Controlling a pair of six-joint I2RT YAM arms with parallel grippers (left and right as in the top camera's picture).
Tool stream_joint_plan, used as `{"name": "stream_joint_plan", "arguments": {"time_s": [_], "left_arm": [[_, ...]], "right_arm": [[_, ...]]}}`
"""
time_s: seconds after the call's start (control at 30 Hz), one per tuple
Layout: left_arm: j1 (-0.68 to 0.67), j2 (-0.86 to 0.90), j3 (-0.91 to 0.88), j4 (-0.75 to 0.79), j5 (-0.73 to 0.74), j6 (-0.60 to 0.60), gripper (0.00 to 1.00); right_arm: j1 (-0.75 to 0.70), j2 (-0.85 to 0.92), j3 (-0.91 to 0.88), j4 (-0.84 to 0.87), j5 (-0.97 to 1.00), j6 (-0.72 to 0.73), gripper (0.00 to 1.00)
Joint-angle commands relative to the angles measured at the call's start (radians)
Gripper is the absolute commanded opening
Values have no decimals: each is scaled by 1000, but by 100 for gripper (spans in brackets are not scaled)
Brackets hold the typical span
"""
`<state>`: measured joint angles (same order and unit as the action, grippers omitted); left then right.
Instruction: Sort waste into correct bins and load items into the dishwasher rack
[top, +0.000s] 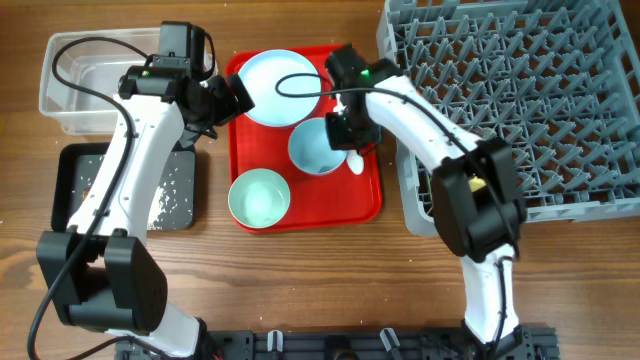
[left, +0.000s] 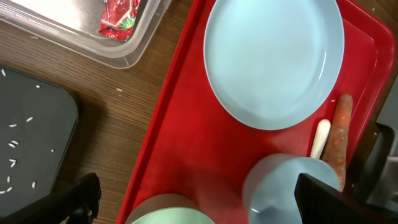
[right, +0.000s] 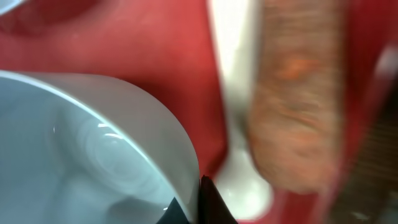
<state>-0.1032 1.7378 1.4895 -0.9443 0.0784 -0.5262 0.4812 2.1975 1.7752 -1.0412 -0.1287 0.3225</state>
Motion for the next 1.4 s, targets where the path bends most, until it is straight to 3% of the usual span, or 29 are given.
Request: {"name": "stream_joint_plan", "arguments": {"time_s": [0.0,0.17,0.37,0.5,0.63,0.77,0.97,1.07,1.23,1.37], "left_arm": [[3,11,-3,2,-9,-6,100],[3,11,-3,2,-9,-6,100],[3,11,-3,2,-9,-6,100],[3,11,-3,2,-9,-6,100],[3,11,-3,2,-9,-6,100],[3,11,-3,2,-9,-6,100],[3,11,-3,2,-9,-6,100],[3,11,-3,2,-9,-6,100],[3,11,-3,2,-9,-6,100],[3,11,-3,2,-9,-6,100]], "right_arm": [[-27,-149,1,-10,66,-32,4],[-66,-366,1,-33,326,-32,4],[-99,-453,1,37,667,-53,4],[-100,-452,1,216,962,-212,4],[-129,-401,1,386,1103,-474,4],[-166,-273,1,530,1123,-572,4],[-181,-62,1,997,1186,-1014,4],[-196,4,1,1148,1185,-1134,4],[-216,58,0,1144,1177,-1092,4],[-216,66,-1,971,1121,-967,4]]}}
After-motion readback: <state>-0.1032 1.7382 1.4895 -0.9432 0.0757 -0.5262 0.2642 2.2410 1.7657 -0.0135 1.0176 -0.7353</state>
